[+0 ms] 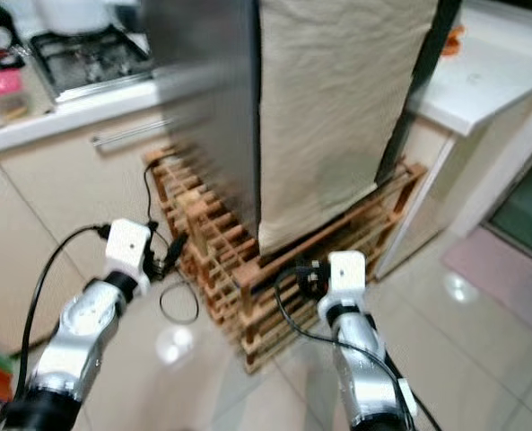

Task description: Restocking fridge

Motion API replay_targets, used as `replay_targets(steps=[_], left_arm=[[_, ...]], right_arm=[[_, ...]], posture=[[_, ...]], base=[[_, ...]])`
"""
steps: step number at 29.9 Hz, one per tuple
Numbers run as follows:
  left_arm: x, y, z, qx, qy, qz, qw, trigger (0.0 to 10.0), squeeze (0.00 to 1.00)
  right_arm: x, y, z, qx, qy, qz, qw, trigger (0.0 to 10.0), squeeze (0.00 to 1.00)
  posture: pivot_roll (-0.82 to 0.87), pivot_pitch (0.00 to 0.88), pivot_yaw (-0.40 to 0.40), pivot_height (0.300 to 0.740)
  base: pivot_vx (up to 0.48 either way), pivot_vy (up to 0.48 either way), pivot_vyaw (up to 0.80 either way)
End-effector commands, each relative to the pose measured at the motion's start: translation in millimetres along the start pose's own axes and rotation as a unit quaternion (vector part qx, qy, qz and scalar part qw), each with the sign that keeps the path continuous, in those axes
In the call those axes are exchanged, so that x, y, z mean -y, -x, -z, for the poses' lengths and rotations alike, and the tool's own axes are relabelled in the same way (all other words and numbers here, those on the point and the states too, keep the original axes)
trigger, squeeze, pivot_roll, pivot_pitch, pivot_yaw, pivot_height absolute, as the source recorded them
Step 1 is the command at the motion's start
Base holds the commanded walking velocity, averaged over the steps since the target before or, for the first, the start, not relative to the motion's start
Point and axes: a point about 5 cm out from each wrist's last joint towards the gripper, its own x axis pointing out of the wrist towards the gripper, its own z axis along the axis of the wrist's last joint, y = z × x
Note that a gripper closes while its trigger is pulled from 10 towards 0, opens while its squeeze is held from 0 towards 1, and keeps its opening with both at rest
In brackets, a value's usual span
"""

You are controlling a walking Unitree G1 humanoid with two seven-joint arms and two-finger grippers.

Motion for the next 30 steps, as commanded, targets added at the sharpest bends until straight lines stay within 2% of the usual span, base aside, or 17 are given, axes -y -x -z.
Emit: replay_targets(steps=[1,8,9,12,14,16,18,20,22,23,25,30], left_arm=[[6.5,-2.4,-2,0.007,0.008,0.006,1.0,10.0,0.0],[5.9,-6.8,-18,0.025,-0.002,0.034,0.999,10.0,0.0],[6.9,-13.0,-29,0.034,-0.005,0.06,0.998,10.0,0.0],[9.1,-19.0,-36,0.032,-0.009,0.08,0.996,10.0,0.0],[10.5,-24.5,-43,0.032,0.01,0.088,0.996,10.0,0.0],[17.3,-33.0,-51,0.033,0.079,0.107,0.991,10.0,0.0],[28.9,-41.5,-58,0.033,0.103,0.14,0.984,10.0,0.0],[28.9,-41.5,-58,0.033,0.103,0.14,0.984,10.0,0.0],[40.5,-48.5,-65,0.033,0.102,0.175,0.979,10.0,0.0],[40.5,-48.5,-65,0.033,0.102,0.175,0.979,10.0,0.0],[50.7,-54.0,-64,0.023,0.081,0.197,0.977,10.0,0.0],[52.5,-60.0,-63,0.016,0.07,0.189,0.979,10.0,0.0]], right_arm=[[9.6,1.8,-1,0.004,0.007,0.016,1.0,10.0,0.0],[9.7,2.4,-2,0.007,0.01,0.014,1.0,10.0,0.0],[9.6,3.6,-1,0.004,0.013,0.013,1.0,10.0,0.0],[9.1,4.2,0,0.004,0.015,0.012,1.0,10.0,0.0],[7.9,3.8,0,0.005,0.014,0.012,1.0,10.0,0.0],[6.8,3.1,0,0.006,0.012,0.013,1.0,10.0,0.0],[5.4,2.7,1,0.005,0.011,0.014,1.0,10.0,0.0],[5.4,2.7,1,0.005,0.011,0.014,1.0,10.0,0.0],[3.5,3.2,1,0.003,0.012,0.012,1.0,10.0,0.0],[3.5,3.2,1,0.003,0.012,0.012,1.0,10.0,0.0],[4.6,4.8,3,0.001,0.015,0.013,1.0,10.0,0.0],[7.9,6.7,3,-0.001,0.018,0.019,1.0,10.0,0.0]], posture=[[-0.01,0.0,0.032,0.74],[-0.01,0.0,0.026,0.74],[-0.01,0.0,0.023,0.74],[-0.01,0.0,0.025,0.74],[-0.01,0.0,0.031,0.74],[-0.01,0.0,0.034,0.74],[-0.01,0.0,0.033,0.74],[-0.01,0.0,0.033,0.74],[-0.02,0.0,0.037,0.74],[-0.02,0.0,0.037,0.74],[-0.04,0.0,0.041,0.74],[-0.05,0.0,0.043,0.74]], base=[[0.0,0.0,0.0],[0.0,0.0,0.0],[0.0,0.0,0.0],[0.0,0.0,0.0],[0.0,0.0,0.0],[0.0,0.0,0.0],[0.0,0.0,0.0],[0.0,0.0,0.0],[0.0,0.0,0.0],[0.0,0.0,0.0],[0.0,0.0,0.0],[0.0,0.0,0.0]])
